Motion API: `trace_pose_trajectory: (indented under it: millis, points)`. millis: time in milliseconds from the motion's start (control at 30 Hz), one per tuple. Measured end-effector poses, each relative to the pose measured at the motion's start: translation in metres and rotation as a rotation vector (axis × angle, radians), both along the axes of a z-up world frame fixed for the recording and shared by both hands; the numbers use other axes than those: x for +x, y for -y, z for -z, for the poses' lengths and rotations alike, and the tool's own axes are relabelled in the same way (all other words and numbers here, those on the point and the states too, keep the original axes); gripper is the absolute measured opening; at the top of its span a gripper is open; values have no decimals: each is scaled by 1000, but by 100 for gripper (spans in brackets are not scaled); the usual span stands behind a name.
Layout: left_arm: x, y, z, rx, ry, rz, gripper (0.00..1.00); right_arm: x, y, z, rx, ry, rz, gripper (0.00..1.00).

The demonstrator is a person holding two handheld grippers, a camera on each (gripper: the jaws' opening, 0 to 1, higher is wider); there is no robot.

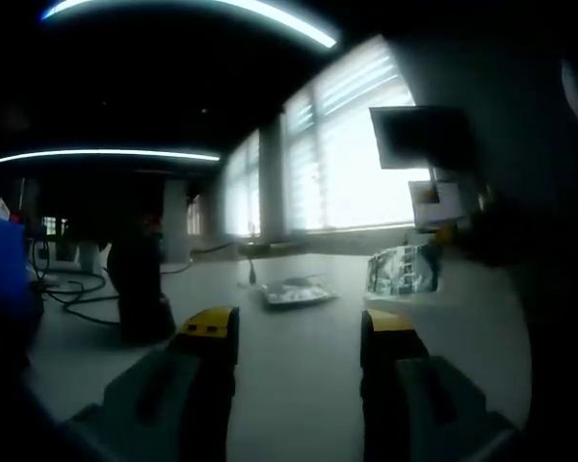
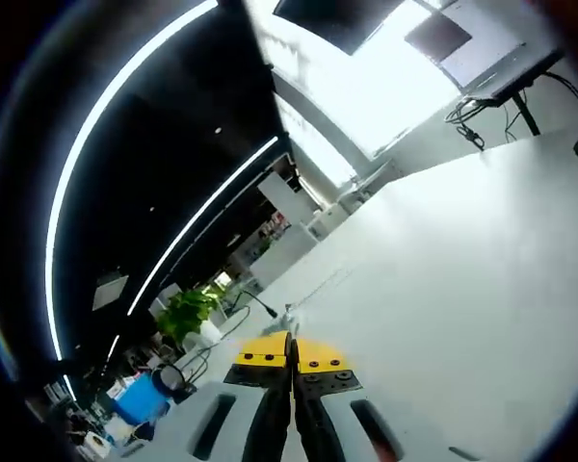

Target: Clip sheet goods on table flip sheet goods clip sheet goods scan sheet goods put sheet goods back to table

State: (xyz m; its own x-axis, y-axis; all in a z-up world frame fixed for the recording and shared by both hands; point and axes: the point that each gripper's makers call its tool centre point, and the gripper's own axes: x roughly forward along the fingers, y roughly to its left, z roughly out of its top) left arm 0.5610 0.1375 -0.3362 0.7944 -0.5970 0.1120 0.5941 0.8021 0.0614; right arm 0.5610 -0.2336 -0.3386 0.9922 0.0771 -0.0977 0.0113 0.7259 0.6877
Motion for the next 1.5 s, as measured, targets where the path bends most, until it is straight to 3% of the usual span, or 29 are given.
trace_pose_trajectory:
  millis: [200,600,767,867,1033,1233,1333,1500]
  points:
    - [0,0,0,3,0,-3,44,-7,16,22,20,-47,46,0]
    - [-1,0,0,4,-1,-3,44,-10,27,51,95,-114,130,0]
    - [-1,0,0,4,-1,-3,44,-10,33,62,80,-140,146,0]
    - [-1,0,0,4,-1,-3,44,-12,28,67,144,-170,128,0]
    - [-1,0,0,6,-1,-4,44,-11,36,69,125,-156,150,16]
    - [0,0,1,6,-2,-4,44,-9,40,60,86,-122,156,22]
    - [0,0,1,6,-2,-4,44,-5,39,46,-3,-70,134,27]
    - [0,0,1,6,-2,-5,44,3,7,31,-120,-10,17,49]
